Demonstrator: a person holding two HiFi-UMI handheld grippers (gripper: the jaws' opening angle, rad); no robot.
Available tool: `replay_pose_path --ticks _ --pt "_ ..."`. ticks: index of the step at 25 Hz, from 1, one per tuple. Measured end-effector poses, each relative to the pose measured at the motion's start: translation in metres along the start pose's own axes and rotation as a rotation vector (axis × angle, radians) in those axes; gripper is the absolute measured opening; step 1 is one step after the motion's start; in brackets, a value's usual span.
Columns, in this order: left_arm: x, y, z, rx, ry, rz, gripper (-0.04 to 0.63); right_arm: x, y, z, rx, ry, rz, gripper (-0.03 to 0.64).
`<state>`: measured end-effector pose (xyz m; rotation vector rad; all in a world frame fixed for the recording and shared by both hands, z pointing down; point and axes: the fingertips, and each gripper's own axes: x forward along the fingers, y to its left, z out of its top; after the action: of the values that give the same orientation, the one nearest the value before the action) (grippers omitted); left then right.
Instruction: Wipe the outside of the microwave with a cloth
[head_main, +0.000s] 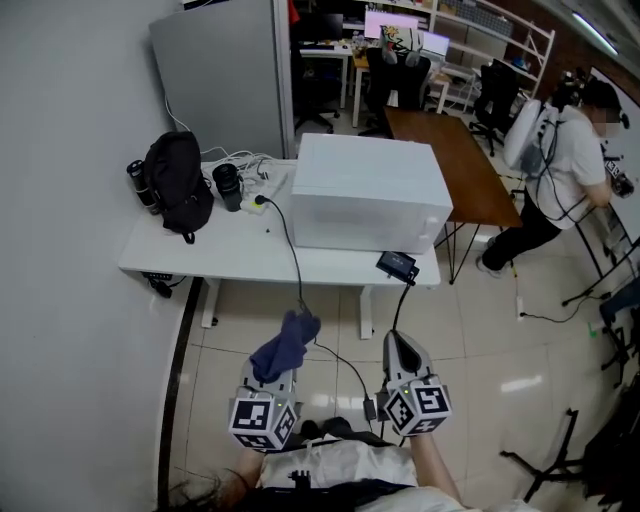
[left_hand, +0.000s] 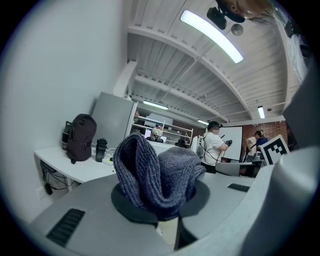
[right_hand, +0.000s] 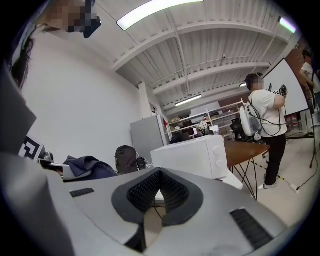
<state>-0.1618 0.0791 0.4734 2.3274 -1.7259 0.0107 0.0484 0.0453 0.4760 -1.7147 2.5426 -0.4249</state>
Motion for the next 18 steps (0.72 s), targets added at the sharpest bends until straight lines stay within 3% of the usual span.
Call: replay_pose_path --ticks 5,10,18 --pt "0.005 -0.02 -0.004 0.0 0.004 0.025 0.049 -0.02 -0.012 0.009 0.035 -0.032 0.015 0.023" --pt "0.015 -0.061 -0.012 0.006 0.016 -0.031 0.049 -0.04 -0.03 0.004 0.055 -0.019 0.014 0.021" --pt "0.015 -0.087 -0.016 0.04 0.035 -0.064 0.049 -0.041 -0.018 0.002 -0.009 0.004 0.075 0.018"
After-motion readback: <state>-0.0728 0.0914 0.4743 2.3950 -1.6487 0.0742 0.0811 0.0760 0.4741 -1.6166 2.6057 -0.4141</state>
